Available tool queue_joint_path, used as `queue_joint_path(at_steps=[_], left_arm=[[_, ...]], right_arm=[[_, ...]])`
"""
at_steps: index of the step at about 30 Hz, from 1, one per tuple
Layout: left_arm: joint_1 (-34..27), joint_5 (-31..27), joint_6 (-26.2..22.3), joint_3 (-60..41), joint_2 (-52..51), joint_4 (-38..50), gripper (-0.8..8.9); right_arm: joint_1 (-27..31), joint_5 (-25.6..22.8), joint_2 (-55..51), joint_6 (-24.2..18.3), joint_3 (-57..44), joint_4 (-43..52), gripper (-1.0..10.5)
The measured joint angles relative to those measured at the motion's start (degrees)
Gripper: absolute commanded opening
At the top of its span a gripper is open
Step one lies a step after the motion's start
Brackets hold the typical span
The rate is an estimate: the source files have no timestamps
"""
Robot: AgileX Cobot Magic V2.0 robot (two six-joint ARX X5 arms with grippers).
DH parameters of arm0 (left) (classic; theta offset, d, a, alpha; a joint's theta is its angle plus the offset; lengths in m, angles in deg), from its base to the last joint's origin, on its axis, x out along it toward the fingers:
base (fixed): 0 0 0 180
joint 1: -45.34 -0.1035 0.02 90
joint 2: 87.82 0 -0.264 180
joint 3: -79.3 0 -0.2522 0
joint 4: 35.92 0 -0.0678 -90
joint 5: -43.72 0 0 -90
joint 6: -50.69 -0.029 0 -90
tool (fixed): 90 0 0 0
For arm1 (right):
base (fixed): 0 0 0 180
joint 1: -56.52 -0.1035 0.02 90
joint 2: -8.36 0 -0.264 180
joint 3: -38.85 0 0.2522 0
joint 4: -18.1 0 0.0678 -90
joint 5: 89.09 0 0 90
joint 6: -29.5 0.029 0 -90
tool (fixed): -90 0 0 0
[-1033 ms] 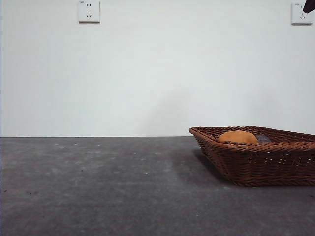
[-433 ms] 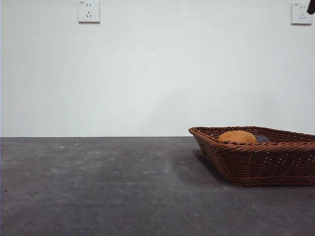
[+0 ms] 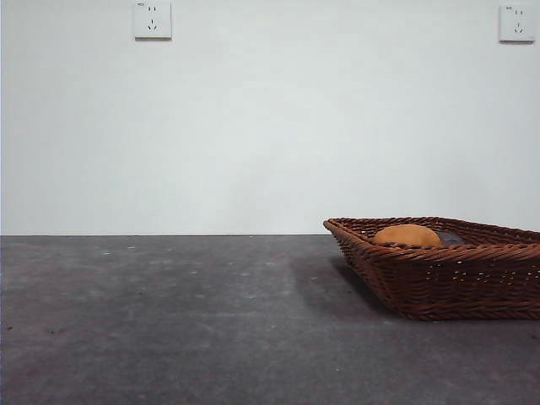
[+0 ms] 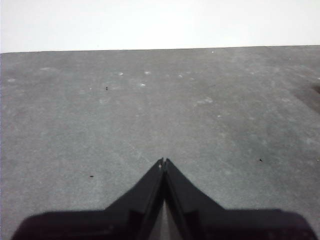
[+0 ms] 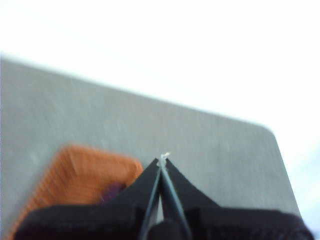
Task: Help me put the vegetables on the table into the basket
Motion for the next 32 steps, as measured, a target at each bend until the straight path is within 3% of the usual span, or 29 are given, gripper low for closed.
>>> queue_joint_path(at_steps=[5,19,32], left_arm=[[0.0,0.0,0.0,0.0,0.0,0.0,-0.04],[0.0,0.0,0.0,0.0,0.0,0.0,-0.04],[0.0,0.0,0.0,0.0,0.0,0.0,-0.04]], right_arm=[[0.0,0.2,-8.6,2.7,-9.9,8.1,0.0],[0.0,0.2,-33.1,6.5,-55.1,34.4,0.0],[0.0,0.2,-47.2,13.3,-79.1,37.5,0.0]])
